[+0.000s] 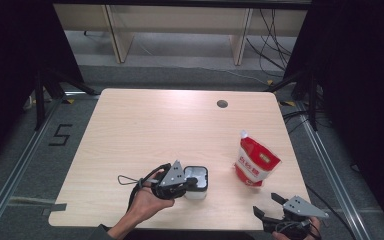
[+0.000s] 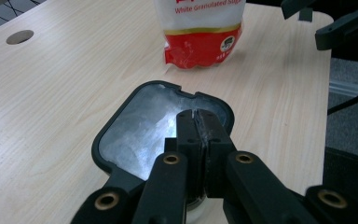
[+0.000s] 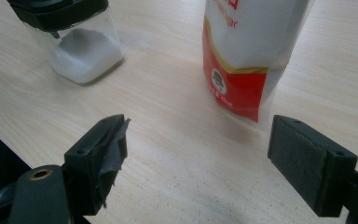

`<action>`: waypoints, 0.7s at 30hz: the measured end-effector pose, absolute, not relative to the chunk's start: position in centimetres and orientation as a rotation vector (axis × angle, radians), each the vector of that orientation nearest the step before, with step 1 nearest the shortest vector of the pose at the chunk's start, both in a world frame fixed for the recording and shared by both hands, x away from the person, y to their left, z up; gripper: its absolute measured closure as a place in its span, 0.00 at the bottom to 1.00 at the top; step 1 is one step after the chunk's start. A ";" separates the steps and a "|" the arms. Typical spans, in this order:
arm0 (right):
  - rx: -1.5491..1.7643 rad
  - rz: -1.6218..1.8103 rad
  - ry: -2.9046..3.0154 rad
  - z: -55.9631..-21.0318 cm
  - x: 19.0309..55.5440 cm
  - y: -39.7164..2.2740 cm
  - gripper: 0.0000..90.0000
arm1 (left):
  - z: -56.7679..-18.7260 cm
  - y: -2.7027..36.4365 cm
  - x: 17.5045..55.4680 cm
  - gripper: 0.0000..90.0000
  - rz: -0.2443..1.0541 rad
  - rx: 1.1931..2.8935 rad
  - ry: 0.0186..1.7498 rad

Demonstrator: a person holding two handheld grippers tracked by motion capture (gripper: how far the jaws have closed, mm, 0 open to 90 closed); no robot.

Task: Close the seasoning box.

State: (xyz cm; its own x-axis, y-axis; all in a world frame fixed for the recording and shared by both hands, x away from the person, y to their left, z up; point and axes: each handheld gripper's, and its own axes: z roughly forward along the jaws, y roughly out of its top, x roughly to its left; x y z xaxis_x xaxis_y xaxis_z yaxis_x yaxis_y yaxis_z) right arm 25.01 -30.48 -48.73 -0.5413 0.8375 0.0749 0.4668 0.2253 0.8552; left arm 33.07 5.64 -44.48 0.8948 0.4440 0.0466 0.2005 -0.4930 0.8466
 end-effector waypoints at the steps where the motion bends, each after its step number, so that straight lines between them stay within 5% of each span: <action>1: 1.203 1.248 2.103 -48.7 25.0 -30.5 0.23 | -44.5 5.6 33.0 0.97 0.319 2.088 0.473; 16: 1.242 1.249 2.109 -48.8 24.8 -30.2 0.23 | -44.6 5.5 32.9 0.98 0.316 2.087 0.473; 21: 1.246 1.257 2.107 -48.7 24.8 -30.2 0.23 | -44.5 5.8 33.1 0.88 0.304 2.077 0.486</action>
State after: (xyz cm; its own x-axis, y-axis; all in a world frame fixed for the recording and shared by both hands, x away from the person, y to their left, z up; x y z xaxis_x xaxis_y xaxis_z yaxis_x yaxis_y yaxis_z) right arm 24.79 -30.19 -48.75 -0.5303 0.8411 0.1068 0.4935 0.2037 0.8456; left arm 33.14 5.80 -44.49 0.8902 0.4551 0.0222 0.2200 -0.4720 0.8537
